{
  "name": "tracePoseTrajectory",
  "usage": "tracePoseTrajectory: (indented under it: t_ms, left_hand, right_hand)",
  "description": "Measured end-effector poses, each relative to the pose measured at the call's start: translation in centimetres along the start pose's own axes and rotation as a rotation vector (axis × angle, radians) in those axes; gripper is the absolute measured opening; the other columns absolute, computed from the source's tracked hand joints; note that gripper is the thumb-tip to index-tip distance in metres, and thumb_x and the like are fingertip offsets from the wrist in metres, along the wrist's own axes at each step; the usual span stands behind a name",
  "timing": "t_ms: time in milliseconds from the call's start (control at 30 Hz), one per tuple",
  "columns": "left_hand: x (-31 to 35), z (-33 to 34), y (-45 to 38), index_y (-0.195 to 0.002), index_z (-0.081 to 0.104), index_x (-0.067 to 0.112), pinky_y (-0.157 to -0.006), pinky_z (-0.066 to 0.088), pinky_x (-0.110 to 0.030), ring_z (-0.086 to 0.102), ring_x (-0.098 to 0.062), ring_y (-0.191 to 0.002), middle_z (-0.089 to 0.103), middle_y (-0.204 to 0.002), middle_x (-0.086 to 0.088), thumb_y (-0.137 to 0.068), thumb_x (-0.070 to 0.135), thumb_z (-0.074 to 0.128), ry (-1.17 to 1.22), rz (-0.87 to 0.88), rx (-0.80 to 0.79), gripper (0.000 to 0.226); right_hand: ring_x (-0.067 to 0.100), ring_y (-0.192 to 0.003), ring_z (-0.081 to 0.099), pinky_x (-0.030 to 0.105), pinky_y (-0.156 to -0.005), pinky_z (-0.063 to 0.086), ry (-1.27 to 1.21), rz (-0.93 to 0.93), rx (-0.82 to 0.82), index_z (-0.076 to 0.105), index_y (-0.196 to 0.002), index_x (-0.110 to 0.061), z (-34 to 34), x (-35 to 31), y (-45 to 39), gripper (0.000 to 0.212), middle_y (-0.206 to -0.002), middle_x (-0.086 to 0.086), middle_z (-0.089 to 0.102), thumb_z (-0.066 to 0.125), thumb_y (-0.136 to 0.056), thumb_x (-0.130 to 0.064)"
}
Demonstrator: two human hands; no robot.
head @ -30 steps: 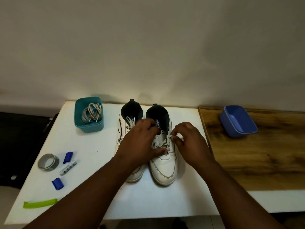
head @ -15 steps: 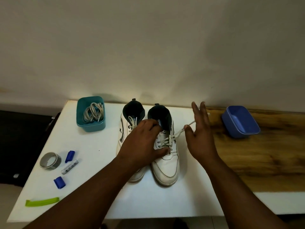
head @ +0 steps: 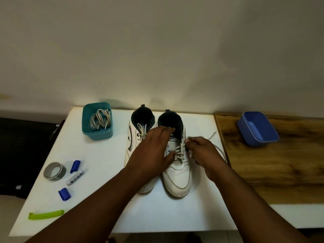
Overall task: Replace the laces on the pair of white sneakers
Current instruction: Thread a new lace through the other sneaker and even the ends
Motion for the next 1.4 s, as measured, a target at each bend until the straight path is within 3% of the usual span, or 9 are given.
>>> tracePoseTrajectory:
  t_ms: [100, 267, 467, 600, 700, 833, 967, 1200, 1400]
  left_hand:
    - [0.2, 0.1, 0.0, -0.153, 0.039, 0.021, -0.112, 0.029, -0.026, 0.033, -0.018, -0.142, 0.043, -0.151, -0.002, -0.092, 0.035, 0.069, 0.008, 0.008, -0.001, 0.069]
    - [0.2, 0.2, 0.0, -0.152, 0.040, 0.020, -0.111, 0.022, -0.021, 0.032, -0.018, -0.142, 0.042, -0.152, -0.002, -0.092, 0.037, 0.069, 0.001, 0.008, -0.013, 0.069]
    - [0.3, 0.1, -0.1, -0.153, 0.040, 0.019, -0.114, 0.026, -0.026, 0.032, -0.020, -0.144, 0.043, -0.153, -0.004, -0.094, 0.029, 0.064, 0.010, -0.009, -0.016, 0.064]
    - [0.2, 0.2, 0.1, -0.154, 0.039, 0.019, -0.114, 0.028, -0.028, 0.033, -0.020, -0.144, 0.042, -0.154, -0.004, -0.095, 0.027, 0.063, 0.014, -0.027, -0.030, 0.063]
    - [0.1, 0.3, 0.0, -0.153, 0.040, 0.019, -0.114, 0.030, -0.031, 0.034, -0.022, -0.144, 0.043, -0.153, -0.005, -0.095, 0.026, 0.063, 0.013, -0.028, -0.029, 0.063]
    - [0.2, 0.4, 0.0, -0.154, 0.039, 0.019, -0.116, 0.027, -0.030, 0.032, -0.021, -0.145, 0.042, -0.154, -0.004, -0.096, 0.030, 0.062, 0.023, -0.035, -0.036, 0.063]
    - [0.3, 0.3, -0.1, -0.151, 0.044, 0.018, -0.117, 0.036, -0.038, 0.035, -0.023, -0.144, 0.043, -0.153, -0.005, -0.094, 0.035, 0.066, 0.025, -0.012, -0.012, 0.064]
    - [3.7, 0.5, -0.2, -0.121, 0.069, 0.026, -0.108, 0.040, -0.042, 0.040, -0.025, -0.137, 0.050, -0.145, 0.001, -0.089, 0.053, 0.059, -0.043, 0.152, 0.038, 0.042]
    - [3.4, 0.9, 0.1, -0.101, 0.070, 0.033, -0.106, 0.033, -0.045, 0.040, -0.022, -0.137, 0.056, -0.126, 0.009, -0.090, 0.049, 0.050, -0.088, 0.152, 0.027, 0.027]
  right_hand:
    - [-0.002, -0.060, 0.063, 0.019, -0.059, 0.045, -0.015, -0.011, -0.034, 0.075, -0.101, -0.021, 0.9, -0.1, 0.2, 0.016, -0.079, -0.011, 0.073, 0.063, -0.101, -0.032]
    - [0.013, -0.064, 0.060, 0.027, -0.064, 0.047, 0.124, -0.084, 0.040, 0.071, -0.077, -0.015, -0.6, -0.7, 0.5, 0.023, -0.073, 0.003, 0.070, 0.067, -0.098, -0.020]
    - [0.015, -0.080, 0.064, 0.029, -0.066, 0.048, 0.406, -0.165, -0.067, 0.066, -0.096, -0.033, -1.0, 0.1, 0.2, 0.028, -0.095, -0.005, 0.069, 0.059, -0.095, -0.006]
    - [0.015, -0.088, 0.065, 0.034, -0.079, 0.053, 0.541, -0.226, -0.055, 0.064, -0.089, -0.031, -1.0, 0.2, -0.1, 0.018, -0.093, -0.007, 0.067, 0.066, -0.092, -0.013]
    - [0.014, -0.088, 0.063, 0.028, -0.075, 0.049, 0.646, -0.264, -0.080, 0.063, -0.085, -0.030, -0.7, 0.2, -0.2, 0.021, -0.093, -0.006, 0.066, 0.057, -0.097, -0.014]
    - [0.011, -0.095, 0.057, 0.018, -0.072, 0.039, 0.689, -0.326, -0.087, 0.060, -0.089, -0.037, -0.9, 0.1, -0.1, 0.017, -0.106, -0.003, 0.060, 0.070, -0.092, -0.024]
    - [0.012, -0.094, 0.057, 0.022, -0.074, 0.040, 0.737, -0.323, -0.161, 0.061, -0.088, -0.038, -0.4, -0.2, 0.7, 0.013, -0.106, -0.003, 0.057, 0.067, -0.095, -0.029]
    - [0.013, -0.071, 0.065, 0.036, -0.067, 0.053, 0.527, -0.306, -0.280, 0.058, -0.093, -0.027, -0.4, -5.2, 4.9, 0.009, -0.081, -0.002, 0.070, 0.056, -0.102, -0.028]
    - [0.005, -0.068, 0.062, 0.022, -0.059, 0.045, 0.687, -0.516, -0.025, 0.055, -0.106, -0.035, -2.2, -7.6, 5.6, 0.014, -0.071, -0.007, 0.067, 0.066, -0.098, -0.037]
Point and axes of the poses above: each hand's wrist, its own y-axis away from the middle knuckle, its own z-axis out of the palm, x = y × z, the point moved 8 cm from there along -y, towards the middle knuckle
